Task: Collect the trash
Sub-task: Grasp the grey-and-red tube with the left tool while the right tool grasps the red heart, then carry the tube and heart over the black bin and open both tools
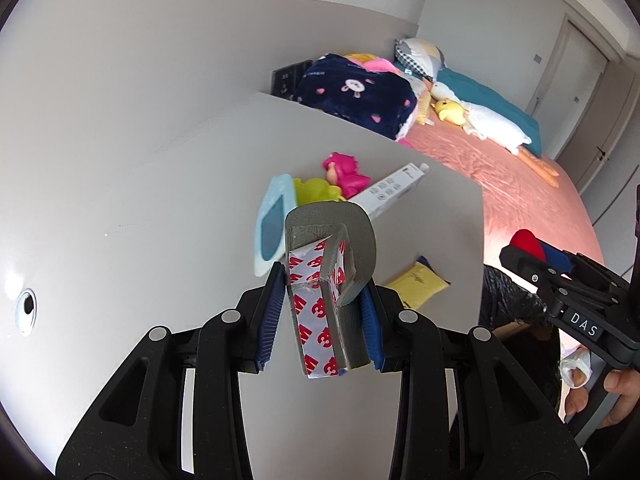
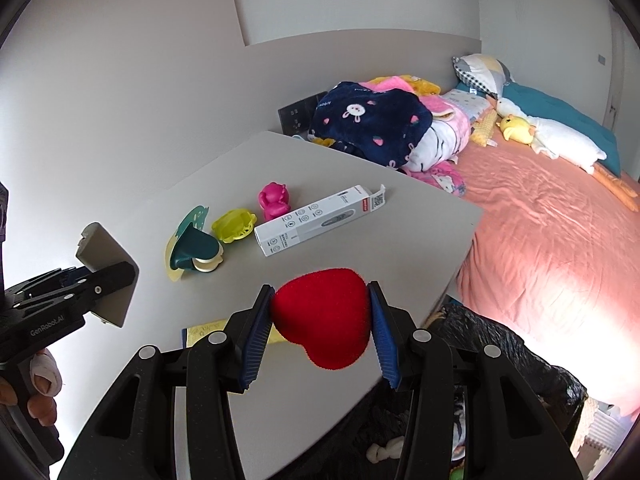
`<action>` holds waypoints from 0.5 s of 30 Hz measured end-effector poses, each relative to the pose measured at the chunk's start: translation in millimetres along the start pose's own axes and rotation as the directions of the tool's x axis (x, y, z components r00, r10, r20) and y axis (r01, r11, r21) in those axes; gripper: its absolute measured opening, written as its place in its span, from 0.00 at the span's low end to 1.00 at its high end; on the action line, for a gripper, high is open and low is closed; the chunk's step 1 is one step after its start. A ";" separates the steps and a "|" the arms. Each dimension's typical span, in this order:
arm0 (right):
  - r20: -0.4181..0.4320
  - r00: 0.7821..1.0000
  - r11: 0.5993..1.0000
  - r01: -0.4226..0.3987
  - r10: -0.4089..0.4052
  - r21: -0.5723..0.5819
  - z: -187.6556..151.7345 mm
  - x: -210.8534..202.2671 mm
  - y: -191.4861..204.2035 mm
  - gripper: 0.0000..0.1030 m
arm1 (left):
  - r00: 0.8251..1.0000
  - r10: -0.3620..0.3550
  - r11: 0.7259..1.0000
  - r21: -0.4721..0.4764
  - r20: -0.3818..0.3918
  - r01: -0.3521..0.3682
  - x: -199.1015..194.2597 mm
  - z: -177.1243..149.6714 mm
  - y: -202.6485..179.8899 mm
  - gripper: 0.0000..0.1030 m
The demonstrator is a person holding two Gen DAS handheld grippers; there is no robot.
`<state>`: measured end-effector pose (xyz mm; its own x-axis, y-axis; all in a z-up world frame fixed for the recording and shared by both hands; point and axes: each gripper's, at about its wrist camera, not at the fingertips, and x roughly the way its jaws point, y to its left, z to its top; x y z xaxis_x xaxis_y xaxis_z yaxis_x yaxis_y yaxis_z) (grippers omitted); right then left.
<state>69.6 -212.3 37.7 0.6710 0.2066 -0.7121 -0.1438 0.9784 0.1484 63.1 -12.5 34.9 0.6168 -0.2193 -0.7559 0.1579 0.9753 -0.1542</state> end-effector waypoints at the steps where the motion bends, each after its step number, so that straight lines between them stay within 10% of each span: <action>1: 0.002 1.000 1.000 0.002 -0.002 0.002 -1.6 -2.9 -1.7 0.47 | 1.000 -0.005 1.000 0.009 0.000 0.005 0.2 0.1 -4.9 0.34; 15: 0.031 0.996 0.994 0.076 -0.078 0.080 -21.2 -39.4 -47.2 0.47 | 0.995 -0.094 0.989 0.113 -0.013 0.095 5.8 2.0 -65.4 0.34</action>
<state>34.5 -266.6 44.2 0.7026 0.1292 -0.6998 -0.0335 0.9883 0.1488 57.9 -77.5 41.9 0.5889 -0.3097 -0.7465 0.3019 0.9411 -0.1523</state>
